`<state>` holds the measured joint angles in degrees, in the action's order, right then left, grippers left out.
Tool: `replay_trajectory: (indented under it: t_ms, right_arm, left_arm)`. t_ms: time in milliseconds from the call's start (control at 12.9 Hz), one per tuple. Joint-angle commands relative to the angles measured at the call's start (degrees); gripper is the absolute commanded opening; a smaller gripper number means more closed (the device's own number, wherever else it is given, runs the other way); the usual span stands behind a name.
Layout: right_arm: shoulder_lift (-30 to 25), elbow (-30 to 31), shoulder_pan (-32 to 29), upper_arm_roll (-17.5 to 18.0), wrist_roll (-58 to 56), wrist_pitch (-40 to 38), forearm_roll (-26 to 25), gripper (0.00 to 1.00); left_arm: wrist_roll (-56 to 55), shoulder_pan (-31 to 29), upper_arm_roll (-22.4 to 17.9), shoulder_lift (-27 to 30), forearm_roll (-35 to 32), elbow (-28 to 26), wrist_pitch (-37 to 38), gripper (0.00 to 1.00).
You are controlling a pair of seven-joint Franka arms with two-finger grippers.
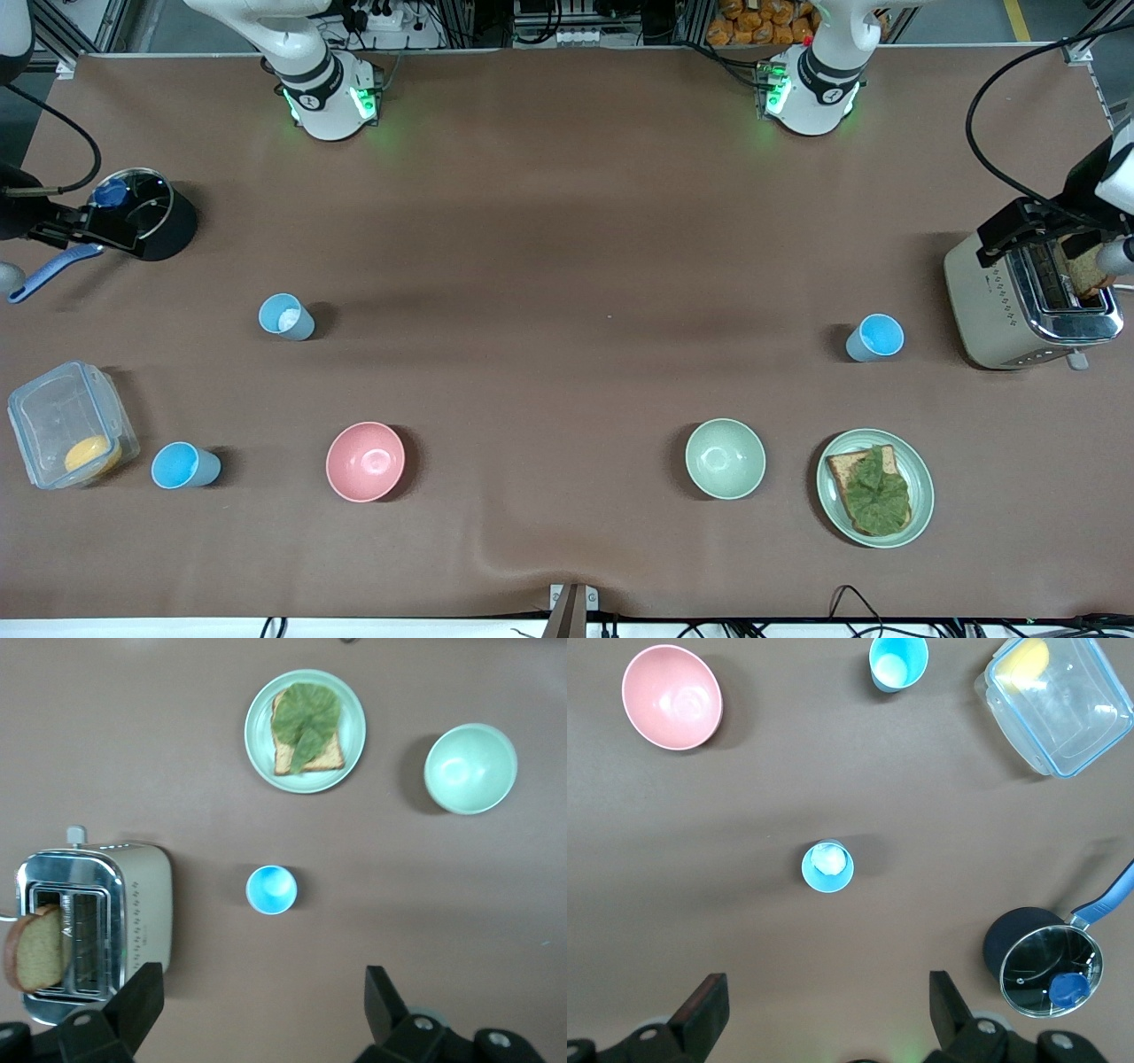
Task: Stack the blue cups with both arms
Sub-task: 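Move the left gripper toward the blue cup beside the toaster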
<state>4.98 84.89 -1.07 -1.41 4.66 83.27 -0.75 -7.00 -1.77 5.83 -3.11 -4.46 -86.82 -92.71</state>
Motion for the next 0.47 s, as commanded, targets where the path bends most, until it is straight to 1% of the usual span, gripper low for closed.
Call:
replay_trajectory:
  t_ms: [0, 78, 155, 233, 310, 388]
  right_arm:
    - [0.3, -1.7, -1.7, 1.2, 1.1, -0.9, 1.2, 1.00]
    - [0.3, -1.7, -1.5, 1.2, 1.1, -0.9, 1.2, 1.00]
    - [0.2, -1.7, -1.3, 1.2, 1.1, -0.9, 1.2, 1.00]
    - [0.3, -1.7, -1.1, 1.1, 1.1, -1.0, 1.1, 1.00]
    - [0.5, -1.7, -1.1, 1.1, 1.1, -1.0, 1.1, 1.00]
    - [0.5, -1.7, -1.1, 1.1, 1.1, -1.0, 1.1, 1.00]
  left_arm:
    - [3.6, -3.0, 0.2, -3.3, -0.7, -4.1, -3.5, 1.00]
    - [4.6, -4.2, 0.3, -6.2, 0.0, -4.7, -5.5, 1.00]
    - [4.5, -4.1, 0.2, -8.6, 0.1, -4.9, -6.4, 1.00]
    - [4.7, -5.0, 0.2, -9.6, 0.1, -6.2, -8.3, 1.00]
    - [4.9, -7.7, 0.6, -9.8, 1.0, -9.2, -12.0, 1.00]
    - [5.0, -8.2, 1.0, -9.7, 1.4, -13.5, -17.1, 1.00]
